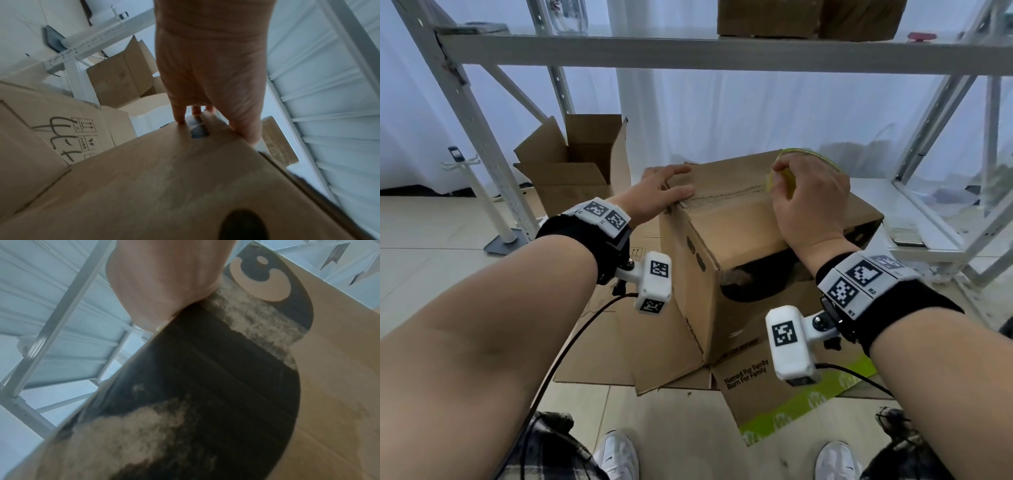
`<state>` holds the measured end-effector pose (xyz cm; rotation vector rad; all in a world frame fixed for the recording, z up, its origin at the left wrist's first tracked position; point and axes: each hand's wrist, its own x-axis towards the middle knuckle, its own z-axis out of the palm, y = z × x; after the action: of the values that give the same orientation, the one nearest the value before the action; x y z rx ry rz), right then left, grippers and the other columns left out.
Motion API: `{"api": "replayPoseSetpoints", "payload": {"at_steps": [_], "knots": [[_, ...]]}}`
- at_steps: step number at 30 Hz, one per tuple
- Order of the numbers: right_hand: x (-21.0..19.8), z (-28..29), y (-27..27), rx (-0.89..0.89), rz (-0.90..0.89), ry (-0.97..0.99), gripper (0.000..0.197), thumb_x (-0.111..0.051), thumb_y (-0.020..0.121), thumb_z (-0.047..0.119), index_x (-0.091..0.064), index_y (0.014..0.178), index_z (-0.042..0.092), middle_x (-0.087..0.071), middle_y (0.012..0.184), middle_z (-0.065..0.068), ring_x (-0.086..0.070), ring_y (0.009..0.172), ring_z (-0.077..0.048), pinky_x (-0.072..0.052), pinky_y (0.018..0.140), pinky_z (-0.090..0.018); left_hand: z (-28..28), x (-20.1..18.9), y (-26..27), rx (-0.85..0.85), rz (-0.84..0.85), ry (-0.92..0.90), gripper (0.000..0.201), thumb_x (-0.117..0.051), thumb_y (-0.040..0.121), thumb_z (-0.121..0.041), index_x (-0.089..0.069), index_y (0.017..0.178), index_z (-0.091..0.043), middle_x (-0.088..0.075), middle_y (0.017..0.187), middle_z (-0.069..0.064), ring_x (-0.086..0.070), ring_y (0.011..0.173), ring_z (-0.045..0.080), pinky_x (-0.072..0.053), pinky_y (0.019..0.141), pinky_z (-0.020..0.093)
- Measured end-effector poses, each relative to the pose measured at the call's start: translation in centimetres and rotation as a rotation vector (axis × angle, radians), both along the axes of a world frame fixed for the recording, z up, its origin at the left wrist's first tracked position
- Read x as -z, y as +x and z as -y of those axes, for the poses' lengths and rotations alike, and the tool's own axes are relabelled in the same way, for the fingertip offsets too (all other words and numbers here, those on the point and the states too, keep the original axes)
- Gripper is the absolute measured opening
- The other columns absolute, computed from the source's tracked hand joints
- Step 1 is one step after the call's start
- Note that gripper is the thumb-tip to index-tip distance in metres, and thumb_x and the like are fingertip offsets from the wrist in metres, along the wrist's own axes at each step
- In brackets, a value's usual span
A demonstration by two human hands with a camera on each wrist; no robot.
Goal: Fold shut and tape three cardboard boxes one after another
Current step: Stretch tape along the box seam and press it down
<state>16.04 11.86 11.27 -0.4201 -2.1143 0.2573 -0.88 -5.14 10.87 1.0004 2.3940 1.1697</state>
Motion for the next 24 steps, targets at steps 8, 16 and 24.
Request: {"api": "replayPoseSetpoints", "payload": {"at_steps": [8,16,24], "knots": [[-0.1,-0.8,0.0,0.082,0.044,-0.041,0.019,-0.049,0.094,0.02,-0.064,0.104,0.014,-0.066,0.105,-0.005,-0.057,0.104,-0.029,-0.03,0.095,-0.039,-0.2,0.0,1.6,0.016,-0.007,0.034,0.029,-0.055,0.093,-0.041,-0.058,0.122,-0.038,-0.027,0.141,0.002,-0.023,0.135,0.018,-0.019,0.111,0.029],[-0.2,-0.9,0.2,0.081,0.086,-0.026,0.019,-0.049,0.094,0.02,-0.064,0.104,0.014,-0.066,0.105,-0.005,-0.056,0.104,-0.028,-0.028,0.095,-0.037,1.4,-0.6,2.0,0.177,-0.17,-0.291,0.08,-0.058,0.072,-0.07,-0.031,0.142,-0.044,0.0,0.154,0.013,-0.016,0.14,0.04,-0.016,0.115,0.041],[-0.6,-0.6,-0.5,0.01,0.181,0.027,0.019,-0.049,0.094,0.022,-0.063,0.106,0.017,-0.065,0.105,-0.002,-0.056,0.104,-0.025,-0.029,0.094,-0.036,1.5,0.0,1.7,0.141,-0.171,-0.135,0.07,-0.067,0.064,-0.061,-0.051,0.127,-0.036,-0.023,0.142,0.01,-0.031,0.13,0.033,-0.023,0.109,0.037]]}}
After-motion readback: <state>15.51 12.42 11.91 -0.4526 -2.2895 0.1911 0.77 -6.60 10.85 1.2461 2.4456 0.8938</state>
